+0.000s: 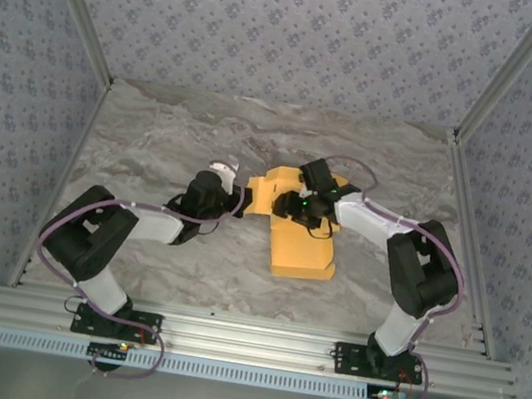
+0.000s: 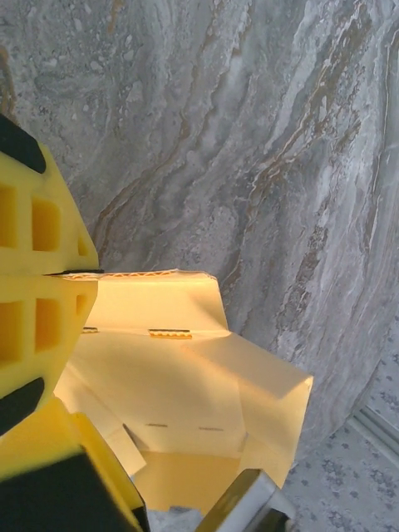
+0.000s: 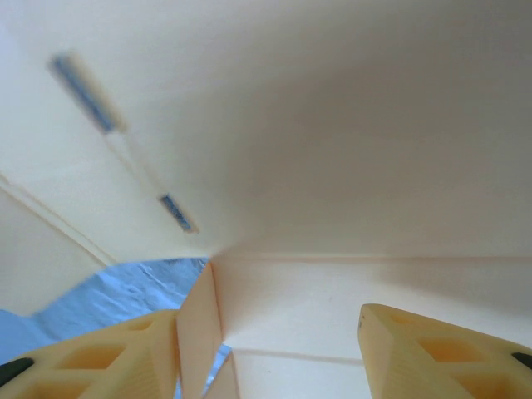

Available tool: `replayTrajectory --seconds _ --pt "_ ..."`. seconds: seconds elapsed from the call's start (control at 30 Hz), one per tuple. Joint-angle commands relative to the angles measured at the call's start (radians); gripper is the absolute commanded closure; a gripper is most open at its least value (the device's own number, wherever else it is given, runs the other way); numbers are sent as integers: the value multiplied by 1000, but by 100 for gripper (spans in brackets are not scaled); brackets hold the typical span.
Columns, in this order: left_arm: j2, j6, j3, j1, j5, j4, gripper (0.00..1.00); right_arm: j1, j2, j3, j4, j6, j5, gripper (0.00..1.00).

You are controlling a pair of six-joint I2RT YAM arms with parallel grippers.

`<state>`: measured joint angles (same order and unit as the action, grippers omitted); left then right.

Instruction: Fold the paper box

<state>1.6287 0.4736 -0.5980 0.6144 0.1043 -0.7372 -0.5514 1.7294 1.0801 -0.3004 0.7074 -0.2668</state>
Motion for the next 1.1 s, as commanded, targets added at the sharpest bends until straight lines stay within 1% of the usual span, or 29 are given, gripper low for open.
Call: replayTrajectory --seconds 0.0,0.13,0.17,0.2,0.23,0.27,0.3,0.43,0.53,0.6,0.67,0.8,0.9,0.93,0.97,1.07 --pt "10 -71 6 26 -48 -87 100 3 -99 -31 175 296 -144 39" --pt "12 -102 10 54 -77 -119 100 -9 -155 -84 309 598 -91 37" --pt "10 -112 10 60 -88 -120 100 -6 -162 -88 315 640 -62 36" --pt "7 -119 12 65 -96 -120 100 -3 -169 -83 300 672 -24 31" --pt "3 -122 15 67 -100 -123 100 -1 -175 -71 258 695 24 29" --pt "-1 -123 19 71 -104 -128 100 3 -176 -57 211 719 62 25" --pt "-6 -122 23 72 -114 -133 100 8 -176 -47 175 746 93 24" --pt "-34 -123 43 79 -138 -142 100 25 -180 -23 152 827 159 22" --pt "-45 -142 62 92 -147 -169 100 36 -163 38 -5 914 214 21" --pt "-46 -158 73 103 -151 -191 100 43 -149 55 -16 931 217 24" --pt "-35 -169 87 109 -155 -231 100 48 -142 53 14 966 224 28" --pt "-5 -166 113 112 -168 -311 100 60 -118 72 8 1002 217 30" --pt "-3 -160 118 112 -197 -318 100 68 -101 69 1 1023 190 34" --pt "-5 -160 119 112 -200 -319 100 63 -98 72 -9 1023 199 37" --pt "-6 -158 119 113 -202 -317 100 59 -97 72 -16 1019 208 40" --pt "-9 -144 115 112 -199 -311 99 48 -98 63 -17 1009 217 59"
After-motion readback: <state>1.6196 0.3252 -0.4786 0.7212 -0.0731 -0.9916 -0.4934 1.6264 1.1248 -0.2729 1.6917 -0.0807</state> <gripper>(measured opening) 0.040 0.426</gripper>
